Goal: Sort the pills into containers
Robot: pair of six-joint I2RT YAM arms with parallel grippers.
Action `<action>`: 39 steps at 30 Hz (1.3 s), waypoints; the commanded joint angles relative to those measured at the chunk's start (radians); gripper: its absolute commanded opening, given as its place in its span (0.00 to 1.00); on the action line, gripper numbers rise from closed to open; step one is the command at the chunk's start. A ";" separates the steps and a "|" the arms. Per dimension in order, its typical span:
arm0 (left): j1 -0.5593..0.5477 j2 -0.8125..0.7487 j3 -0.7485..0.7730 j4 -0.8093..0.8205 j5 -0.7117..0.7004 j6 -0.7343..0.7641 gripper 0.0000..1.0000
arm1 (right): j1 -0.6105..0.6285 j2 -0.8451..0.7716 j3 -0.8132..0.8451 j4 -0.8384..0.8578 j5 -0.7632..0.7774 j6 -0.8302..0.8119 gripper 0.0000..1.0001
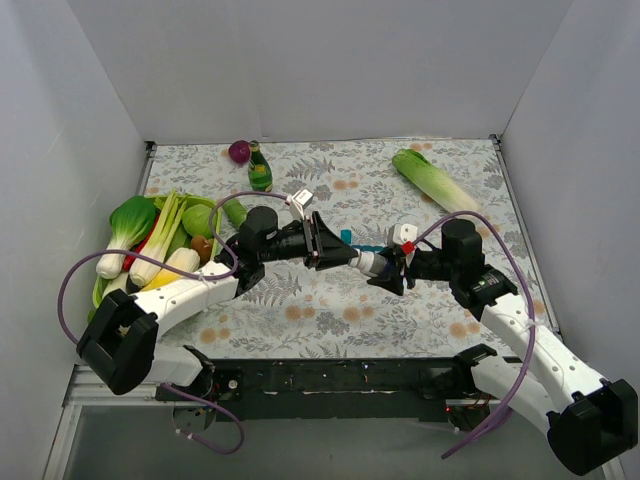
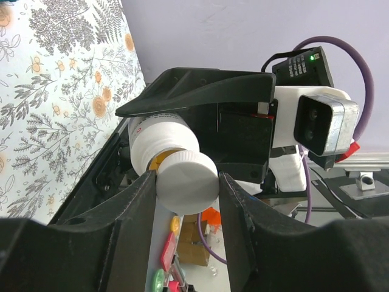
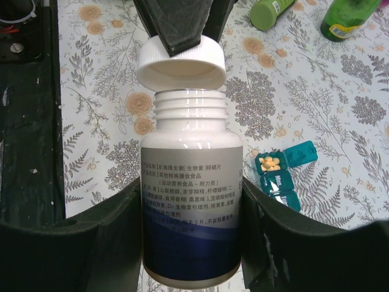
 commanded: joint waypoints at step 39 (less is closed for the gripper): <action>-0.041 0.029 0.053 -0.138 -0.040 0.077 0.14 | 0.057 0.053 0.110 -0.053 0.057 -0.011 0.05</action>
